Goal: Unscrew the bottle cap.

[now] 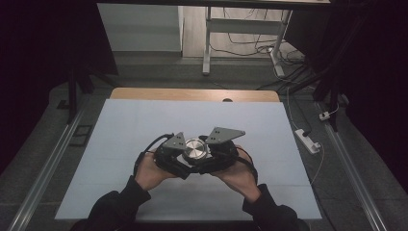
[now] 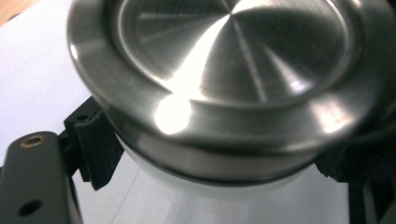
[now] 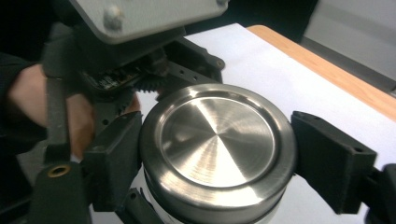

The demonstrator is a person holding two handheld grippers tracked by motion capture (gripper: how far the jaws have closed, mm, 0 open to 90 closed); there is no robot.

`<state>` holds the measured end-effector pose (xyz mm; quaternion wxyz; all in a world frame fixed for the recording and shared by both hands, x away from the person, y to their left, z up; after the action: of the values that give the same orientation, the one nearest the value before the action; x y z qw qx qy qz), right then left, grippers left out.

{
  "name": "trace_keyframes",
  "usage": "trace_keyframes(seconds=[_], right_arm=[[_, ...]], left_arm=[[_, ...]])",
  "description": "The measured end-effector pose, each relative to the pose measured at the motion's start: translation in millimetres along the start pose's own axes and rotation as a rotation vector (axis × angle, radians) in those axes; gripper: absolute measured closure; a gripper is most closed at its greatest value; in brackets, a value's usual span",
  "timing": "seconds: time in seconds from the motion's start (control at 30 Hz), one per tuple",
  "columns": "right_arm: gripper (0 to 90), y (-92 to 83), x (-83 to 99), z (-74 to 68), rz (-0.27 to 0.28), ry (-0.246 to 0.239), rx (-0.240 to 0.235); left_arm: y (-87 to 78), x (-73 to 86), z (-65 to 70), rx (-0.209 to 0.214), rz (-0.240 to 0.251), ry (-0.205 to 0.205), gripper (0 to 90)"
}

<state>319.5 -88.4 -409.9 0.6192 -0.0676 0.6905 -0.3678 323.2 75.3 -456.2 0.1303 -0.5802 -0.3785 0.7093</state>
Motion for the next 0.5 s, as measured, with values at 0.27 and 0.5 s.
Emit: trace_keyframes(seconds=[0.27,0.5], right_arm=[[19.5,-9.4,1.2,9.5,0.017,-0.067,-0.200],[19.4,-16.3,9.6,17.5,0.075,-0.172,-0.455]], left_arm=[[-4.9,0.1,3.2,0.153,0.033,0.086,15.9],[-4.5,-2.6,15.1,0.267,0.053,0.180,15.9]])
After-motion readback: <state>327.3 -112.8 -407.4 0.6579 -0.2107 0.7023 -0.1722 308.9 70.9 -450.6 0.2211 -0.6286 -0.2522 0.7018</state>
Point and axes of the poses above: each handheld gripper's, and its own axes: y roughly forward along the jaws, x roughly out of its underside, z roughly to its right, the point moved 2 cm from there along y, roughly forward along the jaws, and after that the axes turned 6 degrees about -z, right-handed, at the moved point
